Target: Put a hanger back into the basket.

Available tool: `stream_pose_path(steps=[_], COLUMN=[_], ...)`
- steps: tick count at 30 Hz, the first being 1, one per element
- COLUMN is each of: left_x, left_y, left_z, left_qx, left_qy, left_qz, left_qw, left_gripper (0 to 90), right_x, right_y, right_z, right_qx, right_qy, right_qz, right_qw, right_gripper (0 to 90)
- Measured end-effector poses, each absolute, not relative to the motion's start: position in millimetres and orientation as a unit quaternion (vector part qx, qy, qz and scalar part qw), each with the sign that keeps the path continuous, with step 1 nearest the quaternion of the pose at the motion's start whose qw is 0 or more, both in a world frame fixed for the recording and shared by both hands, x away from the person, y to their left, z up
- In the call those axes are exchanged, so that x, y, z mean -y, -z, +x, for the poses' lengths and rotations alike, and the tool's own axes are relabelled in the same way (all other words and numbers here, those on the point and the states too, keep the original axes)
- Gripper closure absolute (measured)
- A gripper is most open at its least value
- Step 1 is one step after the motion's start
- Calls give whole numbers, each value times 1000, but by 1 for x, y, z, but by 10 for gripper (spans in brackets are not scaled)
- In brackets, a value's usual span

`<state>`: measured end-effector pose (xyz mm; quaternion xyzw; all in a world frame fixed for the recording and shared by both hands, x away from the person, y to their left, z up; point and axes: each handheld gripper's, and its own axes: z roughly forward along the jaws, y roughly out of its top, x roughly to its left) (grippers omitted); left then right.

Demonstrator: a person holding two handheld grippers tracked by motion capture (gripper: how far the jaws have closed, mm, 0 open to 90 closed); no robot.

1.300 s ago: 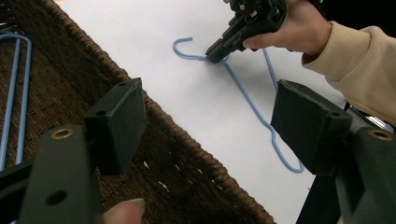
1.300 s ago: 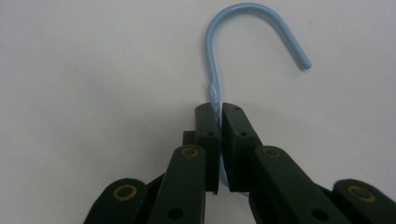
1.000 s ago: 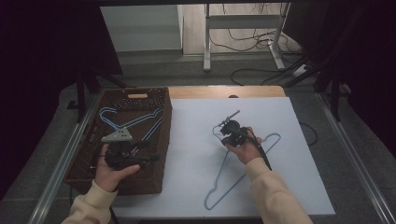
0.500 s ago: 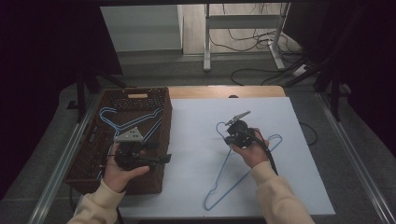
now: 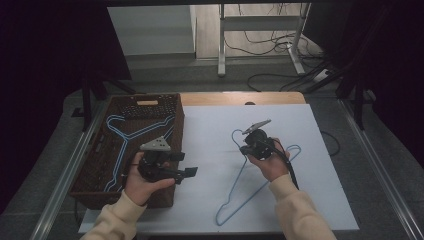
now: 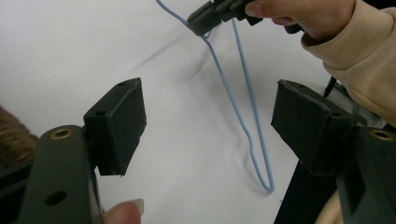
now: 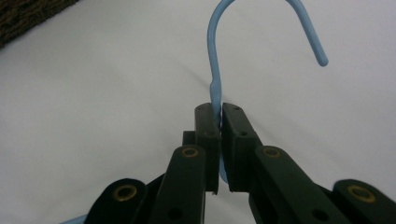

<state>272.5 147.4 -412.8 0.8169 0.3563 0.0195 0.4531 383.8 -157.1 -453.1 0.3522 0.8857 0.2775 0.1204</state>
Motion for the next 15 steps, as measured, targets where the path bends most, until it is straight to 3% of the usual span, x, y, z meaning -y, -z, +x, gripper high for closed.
stream_pose_path(steps=[15], left_x=[-105], left_y=[428], left_z=[284], left_qx=[-351], left_qy=[8], left_qz=[833], left_qw=[427], left_gripper=[261], right_x=[159], right_y=[448], right_z=[376], right_qx=[-883], right_qy=[-288], right_qz=[349], right_qw=[124], right_gripper=[857])
